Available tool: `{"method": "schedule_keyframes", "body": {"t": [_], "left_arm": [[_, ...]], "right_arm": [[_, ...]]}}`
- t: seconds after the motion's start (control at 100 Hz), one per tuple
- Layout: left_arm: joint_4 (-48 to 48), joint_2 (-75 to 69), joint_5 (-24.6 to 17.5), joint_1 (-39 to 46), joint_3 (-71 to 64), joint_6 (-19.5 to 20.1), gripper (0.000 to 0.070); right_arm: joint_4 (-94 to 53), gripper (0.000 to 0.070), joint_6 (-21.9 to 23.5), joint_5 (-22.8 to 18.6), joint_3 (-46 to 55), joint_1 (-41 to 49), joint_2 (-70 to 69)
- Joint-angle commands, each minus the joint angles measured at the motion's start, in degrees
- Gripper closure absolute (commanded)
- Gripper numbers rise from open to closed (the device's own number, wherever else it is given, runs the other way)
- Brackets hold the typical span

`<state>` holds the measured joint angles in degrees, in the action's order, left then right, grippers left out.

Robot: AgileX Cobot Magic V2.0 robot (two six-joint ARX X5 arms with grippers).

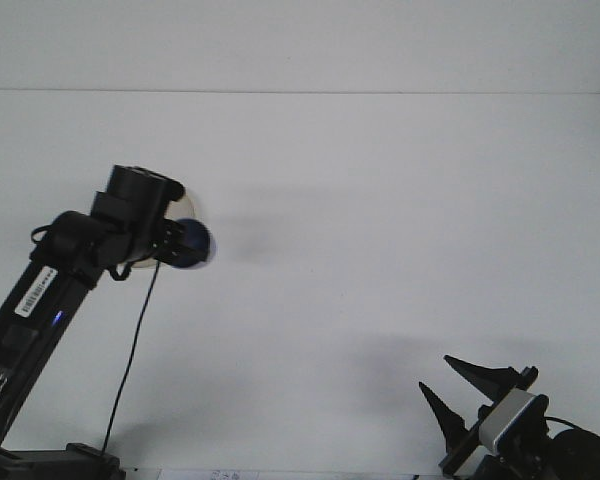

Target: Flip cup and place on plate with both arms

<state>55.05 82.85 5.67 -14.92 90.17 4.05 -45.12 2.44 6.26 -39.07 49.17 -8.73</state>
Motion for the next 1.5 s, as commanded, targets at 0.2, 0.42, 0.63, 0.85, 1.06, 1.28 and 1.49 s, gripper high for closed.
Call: {"method": "schedule_keyframes", "body": {"t": [0.2, 0.42, 0.63, 0.85, 1.06, 1.28, 1.49], "left_arm": [[-8.6, 8.8, -0.1, 14.8, 1.5, -0.7, 0.0694], [-12.7, 16.5, -0.1, 16.3, 2.1, -0.6, 0.0694], [-13.1, 21.1, -0.1, 16.5, 2.1, -0.7, 0.0694], [-13.5, 21.8, -0.1, 16.5, 2.1, -1.7, 0.0519], [-11.8, 21.7, -0.1, 16.5, 5.2, -2.5, 0.0231], [-5.3, 20.5, -0.1, 16.4, 15.4, -5.2, 0.0231], [-2.8, 10.4, -0.6, 15.8, 19.0, -6.6, 0.0231]], "right_arm": [[0.5, 0.033, -0.3, 0.2, -0.2, 0.6, 0.1], [0.5, 0.033, -0.3, 0.2, -0.2, 0.6, 0.1], [0.5, 0.033, -0.3, 0.2, -0.2, 0.6, 0.1], [0.5, 0.033, -0.3, 0.2, -0.2, 0.6, 0.1], [0.5, 0.033, -0.3, 0.2, -0.2, 0.6, 0.1], [0.5, 0.033, -0.3, 0.2, -0.2, 0.6, 0.1], [0.5, 0.033, -0.3, 0.2, -0.2, 0.6, 0.1]]}}
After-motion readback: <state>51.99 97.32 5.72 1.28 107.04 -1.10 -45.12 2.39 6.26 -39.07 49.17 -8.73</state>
